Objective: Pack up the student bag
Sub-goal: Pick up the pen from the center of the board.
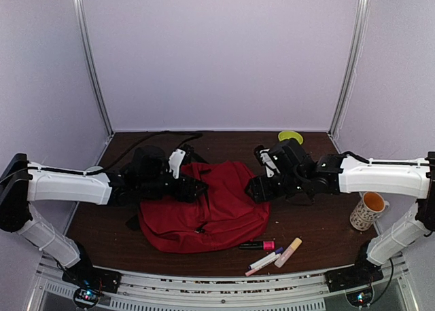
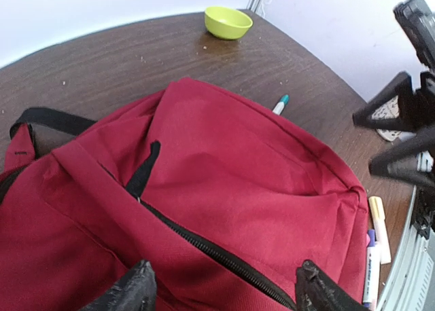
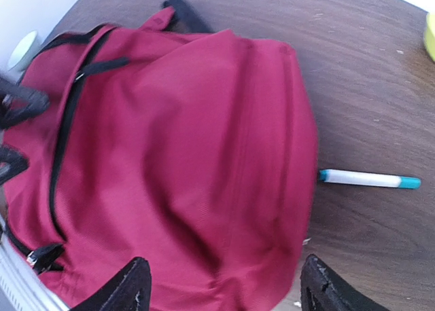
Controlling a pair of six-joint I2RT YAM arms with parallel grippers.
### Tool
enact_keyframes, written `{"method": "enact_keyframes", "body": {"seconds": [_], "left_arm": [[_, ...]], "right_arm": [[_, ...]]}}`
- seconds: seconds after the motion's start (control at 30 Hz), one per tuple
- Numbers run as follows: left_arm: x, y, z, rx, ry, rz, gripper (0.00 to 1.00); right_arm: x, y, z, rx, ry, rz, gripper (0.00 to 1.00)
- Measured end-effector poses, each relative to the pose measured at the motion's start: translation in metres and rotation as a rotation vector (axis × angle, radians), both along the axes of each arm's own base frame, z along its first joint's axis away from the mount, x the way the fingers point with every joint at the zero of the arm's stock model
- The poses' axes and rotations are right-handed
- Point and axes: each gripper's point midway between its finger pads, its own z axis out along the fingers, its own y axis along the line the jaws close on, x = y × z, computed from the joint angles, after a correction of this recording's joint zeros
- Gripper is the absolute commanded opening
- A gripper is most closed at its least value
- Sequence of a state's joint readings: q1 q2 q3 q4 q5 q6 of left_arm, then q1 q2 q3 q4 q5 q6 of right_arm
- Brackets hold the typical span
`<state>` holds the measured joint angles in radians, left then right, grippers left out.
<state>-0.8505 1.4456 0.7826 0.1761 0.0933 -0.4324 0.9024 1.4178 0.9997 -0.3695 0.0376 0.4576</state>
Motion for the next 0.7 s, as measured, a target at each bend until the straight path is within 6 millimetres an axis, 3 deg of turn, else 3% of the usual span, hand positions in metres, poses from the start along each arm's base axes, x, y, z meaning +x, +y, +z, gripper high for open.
{"method": "enact_keyframes", "body": {"seconds": [0.1,0.3,0.43,0.57,0.7], "left_arm": [[-0.003,0.002,-0.004,0.018,0.013,0.004,0.62],[-0.003,0.015,-0.016,0.089,0.03,0.056,0.54],[-0.001,0.023,-0.029,0.143,0.051,0.089,0.54],[0.0,0.026,-0.032,0.159,0.054,0.109,0.54],[0.001,0.027,-0.032,0.158,0.056,0.114,0.54]], "right_arm": [[0.017,-0.02,0.0,-0.012,-0.01,-0.089,0.75],[0.053,-0.082,-0.011,-0.05,0.011,-0.366,0.75],[0.071,-0.119,-0.034,-0.12,0.076,-0.567,0.75],[0.091,-0.135,-0.051,-0.176,0.153,-0.72,0.75],[0.114,-0.132,-0.059,-0.195,0.201,-0.816,0.75]]}}
